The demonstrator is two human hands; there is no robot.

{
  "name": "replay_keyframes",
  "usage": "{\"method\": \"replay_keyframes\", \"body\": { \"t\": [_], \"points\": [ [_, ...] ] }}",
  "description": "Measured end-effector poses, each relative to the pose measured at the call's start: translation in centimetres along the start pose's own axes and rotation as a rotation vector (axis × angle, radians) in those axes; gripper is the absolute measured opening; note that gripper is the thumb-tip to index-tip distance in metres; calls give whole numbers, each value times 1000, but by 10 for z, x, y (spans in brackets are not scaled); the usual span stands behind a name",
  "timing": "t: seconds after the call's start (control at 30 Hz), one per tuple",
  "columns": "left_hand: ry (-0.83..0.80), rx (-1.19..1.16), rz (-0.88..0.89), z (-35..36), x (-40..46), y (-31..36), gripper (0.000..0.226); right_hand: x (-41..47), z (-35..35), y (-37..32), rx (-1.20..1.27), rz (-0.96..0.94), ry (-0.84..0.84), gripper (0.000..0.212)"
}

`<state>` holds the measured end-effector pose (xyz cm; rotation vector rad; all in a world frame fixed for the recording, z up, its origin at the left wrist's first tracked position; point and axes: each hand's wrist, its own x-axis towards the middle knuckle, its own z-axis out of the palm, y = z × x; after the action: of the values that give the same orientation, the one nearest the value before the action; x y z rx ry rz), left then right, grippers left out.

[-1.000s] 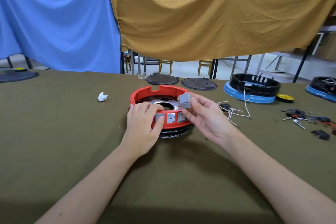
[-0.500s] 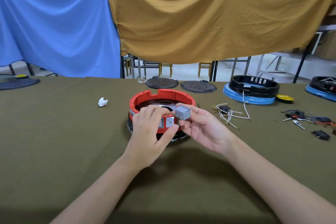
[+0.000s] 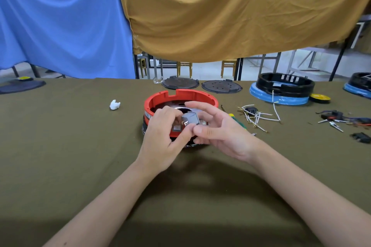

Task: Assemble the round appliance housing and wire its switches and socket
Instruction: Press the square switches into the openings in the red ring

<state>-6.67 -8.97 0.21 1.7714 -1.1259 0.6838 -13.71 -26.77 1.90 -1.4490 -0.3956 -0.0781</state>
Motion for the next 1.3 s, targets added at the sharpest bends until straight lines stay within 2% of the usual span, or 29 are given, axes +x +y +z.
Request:
{"method": "replay_keyframes", "body": {
  "t": [0.07,0.13,0.2,0.27,0.33,0.43,0.5,0.63,0.7,0.9,1.07,1.2,1.23,1.3],
  "points": [
    [-45,-36,10,0,-1,0,23,-1,2,1,-156,-54,36,40],
    [-69,-112,-12,2,-1,-1,37,-1,5,0,-203,-92,82,26],
    [14,-239,-120,-1,1,-3,41,1,3,-3,-48,-100,177,22],
    [167,-324,-239,-5,3,-8,38,3,-5,-10,142,-91,288,31],
    [249,-306,-335,-9,4,-14,32,1,-10,-13,202,-74,366,40],
    [238,-188,-440,-10,6,-18,32,1,-12,-9,166,-61,387,34],
    [181,-91,-425,-9,5,-18,33,2,-12,-8,160,-64,383,32],
    [27,38,-384,-5,2,-18,33,3,-14,-8,174,-62,437,50],
    [-22,75,-371,-5,1,-20,33,4,-15,-7,175,-59,479,52],
    [-59,133,-328,-2,1,-24,31,5,-18,-6,190,-45,589,43],
    [-58,142,-308,-1,0,-27,31,7,-25,-6,348,29,781,37],
    [-49,153,-304,0,0,-28,30,6,-21,-6,218,66,830,40],
    [-48,153,-305,0,0,-28,29,4,-18,-7,131,29,799,44],
    [-47,154,-302,0,0,-28,29,1,-13,-6,-209,-95,693,49]
  ]
}}
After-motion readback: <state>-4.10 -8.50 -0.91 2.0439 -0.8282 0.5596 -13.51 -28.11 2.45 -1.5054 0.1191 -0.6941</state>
